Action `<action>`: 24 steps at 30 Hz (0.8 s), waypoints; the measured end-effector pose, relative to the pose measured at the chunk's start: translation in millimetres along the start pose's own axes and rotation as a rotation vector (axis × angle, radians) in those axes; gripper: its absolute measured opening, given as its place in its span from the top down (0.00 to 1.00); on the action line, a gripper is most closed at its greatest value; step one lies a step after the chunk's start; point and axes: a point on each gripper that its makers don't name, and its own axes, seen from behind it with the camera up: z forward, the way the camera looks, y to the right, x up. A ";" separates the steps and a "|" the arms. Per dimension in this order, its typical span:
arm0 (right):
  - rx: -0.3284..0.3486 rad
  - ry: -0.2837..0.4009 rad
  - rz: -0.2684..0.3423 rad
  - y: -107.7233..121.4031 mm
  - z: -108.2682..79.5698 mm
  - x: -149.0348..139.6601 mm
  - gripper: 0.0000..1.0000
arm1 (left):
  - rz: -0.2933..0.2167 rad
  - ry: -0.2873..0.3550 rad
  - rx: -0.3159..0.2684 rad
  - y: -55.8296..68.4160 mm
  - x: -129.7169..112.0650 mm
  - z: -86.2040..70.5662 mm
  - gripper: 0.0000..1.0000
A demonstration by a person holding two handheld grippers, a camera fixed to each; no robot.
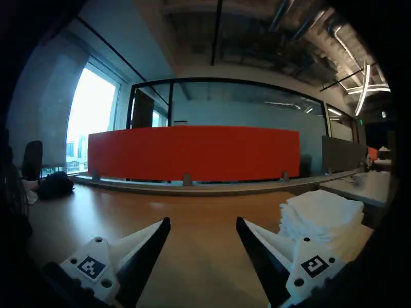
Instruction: Fold towel
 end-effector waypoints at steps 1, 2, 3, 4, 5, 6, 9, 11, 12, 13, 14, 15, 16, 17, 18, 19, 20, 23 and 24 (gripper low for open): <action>0.000 0.000 0.000 0.0 0.0 0.0 0.00 | 0.000 0.000 0.000 0.1 0.2 0.0 0.04; 0.000 0.000 0.000 -0.1 0.1 0.0 0.00 | 0.000 0.000 0.000 0.1 0.3 0.0 0.04; 0.000 0.000 0.000 -0.1 0.0 0.0 0.00 | 0.000 0.000 0.000 0.1 0.5 0.0 0.04; 0.000 0.000 0.000 -0.1 0.0 0.1 0.00 | 0.000 0.000 0.000 0.1 0.6 -0.1 0.04; 0.000 0.000 0.000 0.0 -0.1 0.2 0.00 | 0.000 0.000 0.000 0.0 0.7 -0.2 0.04; 0.000 0.000 0.000 0.0 -0.2 0.4 0.00 | 0.000 0.000 0.000 0.0 0.9 -0.2 0.04; 0.000 0.000 0.000 -0.3 -0.1 0.7 0.00 | 0.000 -0.001 0.000 -0.1 1.6 -0.6 0.04; 0.000 0.000 0.000 -0.3 -0.1 0.3 0.00 | 0.000 -0.001 0.000 -0.5 2.3 -0.8 0.04; 0.000 0.000 0.000 -0.3 -0.1 0.1 0.00 | 0.000 -0.001 0.000 -0.6 2.8 -0.9 0.04; 0.000 0.000 0.000 -0.2 -0.1 0.0 0.00 | 0.000 -0.001 0.000 -0.7 3.3 -0.9 0.04; 0.000 0.000 0.000 -0.2 -0.2 -0.2 0.00 | 0.001 -0.001 0.000 -0.8 3.8 -0.9 0.04; 0.000 0.000 0.000 -0.1 -0.2 -0.3 0.00 | 0.001 -0.002 0.000 -0.9 4.4 -0.9 0.04; 0.000 0.000 0.000 -0.1 -0.4 -0.2 0.00 | 0.001 -0.002 0.000 -1.1 5.0 -0.9 0.04; 0.000 0.000 0.000 0.0 -0.5 -0.2 0.00 | 0.001 -0.002 0.000 -1.2 5.8 -0.8 0.04; 0.000 0.000 0.000 0.1 -0.6 -0.2 0.00 | 0.001 -0.002 0.000 -1.3 6.4 -0.9 0.04; 0.000 0.000 0.000 0.1 -0.6 -0.2 0.00 | 0.001 -0.002 -0.001 -1.3 6.9 -1.0 0.04; 0.000 0.000 0.000 0.1 -0.6 -0.2 0.00 | 0.001 -0.003 -0.001 -1.4 7.4 -1.2 0.04; 0.000 0.000 0.000 0.1 -0.5 -0.3 0.00 | 0.001 -0.003 -0.001 -1.5 8.6 -1.8 0.04; 0.000 0.000 0.000 0.1 -0.4 -0.3 0.00 | 0.001 -0.003 -0.001 -1.6 8.9 -1.9 0.04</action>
